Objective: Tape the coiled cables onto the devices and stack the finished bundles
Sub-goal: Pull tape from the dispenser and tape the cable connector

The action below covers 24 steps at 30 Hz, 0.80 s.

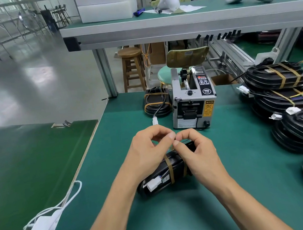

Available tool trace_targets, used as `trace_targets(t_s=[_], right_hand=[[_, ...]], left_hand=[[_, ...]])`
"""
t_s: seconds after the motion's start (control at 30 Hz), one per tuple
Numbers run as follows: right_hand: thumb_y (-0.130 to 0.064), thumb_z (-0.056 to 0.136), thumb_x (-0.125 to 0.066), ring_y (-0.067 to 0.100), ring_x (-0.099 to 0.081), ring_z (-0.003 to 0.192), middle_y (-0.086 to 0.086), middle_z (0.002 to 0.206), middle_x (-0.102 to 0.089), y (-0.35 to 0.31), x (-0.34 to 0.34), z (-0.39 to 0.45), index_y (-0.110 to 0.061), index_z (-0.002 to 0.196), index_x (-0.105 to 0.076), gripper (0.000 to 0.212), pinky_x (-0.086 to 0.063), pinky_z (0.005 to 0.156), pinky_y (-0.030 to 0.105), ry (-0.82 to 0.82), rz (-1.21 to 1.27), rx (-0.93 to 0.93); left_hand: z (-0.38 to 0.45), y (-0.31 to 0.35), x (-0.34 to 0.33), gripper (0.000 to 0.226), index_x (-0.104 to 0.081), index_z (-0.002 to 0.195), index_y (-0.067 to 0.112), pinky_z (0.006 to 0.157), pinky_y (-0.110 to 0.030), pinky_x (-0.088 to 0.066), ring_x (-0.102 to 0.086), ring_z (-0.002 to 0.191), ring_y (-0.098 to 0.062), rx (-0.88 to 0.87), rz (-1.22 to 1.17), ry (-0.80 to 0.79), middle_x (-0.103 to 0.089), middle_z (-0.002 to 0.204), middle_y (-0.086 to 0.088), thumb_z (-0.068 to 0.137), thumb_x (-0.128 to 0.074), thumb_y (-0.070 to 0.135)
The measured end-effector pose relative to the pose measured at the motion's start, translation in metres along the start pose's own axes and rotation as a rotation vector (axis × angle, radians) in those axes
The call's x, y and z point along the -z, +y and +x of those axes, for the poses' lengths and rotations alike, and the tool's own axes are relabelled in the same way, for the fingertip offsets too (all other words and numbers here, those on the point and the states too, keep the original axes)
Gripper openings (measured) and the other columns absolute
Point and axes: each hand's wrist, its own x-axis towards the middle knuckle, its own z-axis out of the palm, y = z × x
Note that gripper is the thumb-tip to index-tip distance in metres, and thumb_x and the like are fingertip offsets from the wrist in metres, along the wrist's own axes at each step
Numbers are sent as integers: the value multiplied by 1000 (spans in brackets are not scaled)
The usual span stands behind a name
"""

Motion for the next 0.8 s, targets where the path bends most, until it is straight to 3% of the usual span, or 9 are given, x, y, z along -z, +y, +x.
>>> trace_targets(t_s=[0.1,0.2,0.3,0.5,0.6,0.8], right_hand=[[-42,89,-67,14,-54,74,-9,85,-65,-1,-1,1,-30,93,-67,12,-47,71,37,-3,9,-9],[-44,87,-66,35,-61,78,-2,89,-69,-2,-2,2,-30,95,-68,16,-54,77,48,-13,21,-25],[-44,86,-66,41,-61,73,2,88,-69,-1,-2,3,-30,97,-68,18,-56,73,51,-15,32,-43],[-39,89,-67,35,-56,69,-1,87,-68,1,-3,5,-30,98,-68,12,-54,71,46,-21,34,-58],[-39,89,-66,25,-53,66,-3,84,-65,2,-2,5,-31,97,-67,11,-47,69,37,-28,27,-61],[-37,90,-67,25,-51,62,0,86,-65,0,-2,6,-30,94,-67,8,-43,66,33,-43,5,-56]], left_hand=[[-3,0,1,10,-77,88,35,71,-16,-50,-64,75,-3,-13,-51,22,-75,86,15,92,-71,41],[-2,-3,0,14,-76,86,34,63,-17,-46,-55,59,1,-3,-70,41,-72,81,16,98,-75,29],[0,-5,-1,20,-76,85,33,62,-15,-45,-54,59,2,-2,-46,66,-72,79,16,101,-74,21],[0,-5,-3,10,-75,84,32,63,-19,-46,-52,62,-9,-24,-98,86,-72,79,7,93,-69,35],[0,-5,-5,11,-74,80,30,59,-18,-43,-48,60,-9,-16,-114,115,-67,70,13,89,-69,33],[2,-5,-4,9,-75,79,29,64,-19,-49,-56,64,-8,5,-138,94,-71,72,12,84,-71,34]])
